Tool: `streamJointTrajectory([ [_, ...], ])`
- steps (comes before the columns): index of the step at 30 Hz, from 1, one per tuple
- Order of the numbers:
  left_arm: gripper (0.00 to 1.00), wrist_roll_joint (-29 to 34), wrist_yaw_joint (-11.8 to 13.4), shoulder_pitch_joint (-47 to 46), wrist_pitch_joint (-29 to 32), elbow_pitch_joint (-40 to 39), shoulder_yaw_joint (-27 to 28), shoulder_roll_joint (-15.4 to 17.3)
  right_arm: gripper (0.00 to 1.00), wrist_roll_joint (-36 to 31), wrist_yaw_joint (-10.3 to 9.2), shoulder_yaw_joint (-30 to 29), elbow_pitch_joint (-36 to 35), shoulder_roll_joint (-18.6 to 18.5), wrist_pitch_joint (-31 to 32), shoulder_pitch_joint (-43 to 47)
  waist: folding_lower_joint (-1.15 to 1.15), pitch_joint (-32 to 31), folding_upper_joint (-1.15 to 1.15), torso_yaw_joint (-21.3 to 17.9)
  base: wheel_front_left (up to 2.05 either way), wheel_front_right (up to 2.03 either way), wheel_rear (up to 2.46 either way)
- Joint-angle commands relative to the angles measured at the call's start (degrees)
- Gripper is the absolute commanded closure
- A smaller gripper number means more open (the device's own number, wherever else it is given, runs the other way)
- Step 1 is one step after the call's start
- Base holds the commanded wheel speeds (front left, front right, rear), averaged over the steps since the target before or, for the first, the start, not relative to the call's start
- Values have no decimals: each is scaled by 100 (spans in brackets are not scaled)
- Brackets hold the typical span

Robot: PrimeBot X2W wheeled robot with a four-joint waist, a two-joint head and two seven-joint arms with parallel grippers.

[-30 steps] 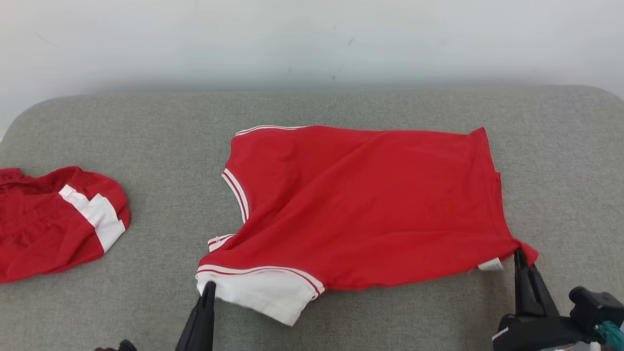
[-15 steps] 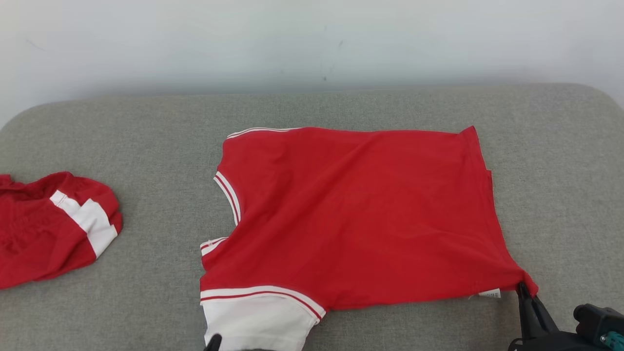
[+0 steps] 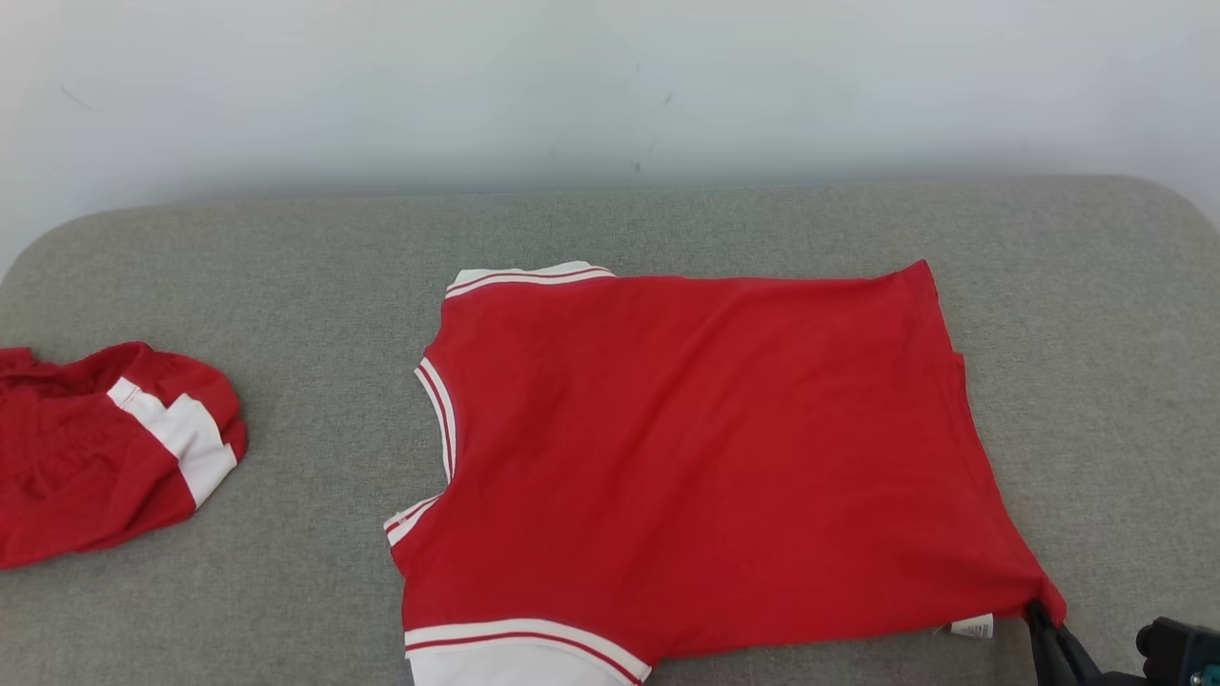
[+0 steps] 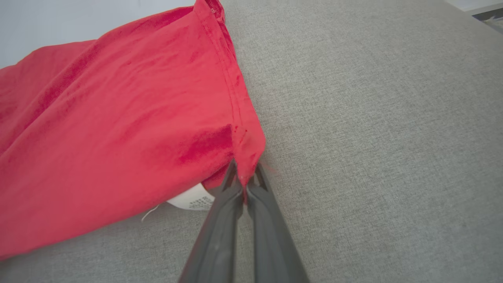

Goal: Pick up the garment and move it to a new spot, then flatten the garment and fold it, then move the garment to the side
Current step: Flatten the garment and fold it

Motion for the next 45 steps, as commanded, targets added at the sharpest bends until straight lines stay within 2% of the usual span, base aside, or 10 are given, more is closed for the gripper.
streamJointTrajectory([
  [1,100,-44,30,97,53,-51,-2,67,100,43,-14,-22,-28,17,39,86,0,-6,0,-1,0,0,0],
  [5,100,-78,65,172,56,-185,62,137,100,87,-14,-87,-68,17,170,163,0,-13,0,-2,0,0,0],
  [9,100,234,44,-111,-176,-186,177,102,100,195,-14,-91,-181,10,140,215,0,-30,0,-5,0,0,0],
  [16,100,1071,26,-1284,-375,261,-86,-295,100,436,-14,159,-410,-138,73,-39,0,-25,0,-37,0,0,0],
  [23,100,1773,10,-2639,-680,1066,-270,-836,100,508,-14,475,-264,-335,220,-546,0,213,0,-107,0,0,0],
  [31,100,2162,-27,-3651,-1127,1877,-283,-1285,100,403,-14,425,57,-284,85,-1097,0,555,0,-115,0,0,0],
  [45,100,2658,-48,-4751,-1636,2831,-275,-1636,100,3,-14,230,403,-25,-222,-1854,0,1032,0,-83,0,0,0],
])
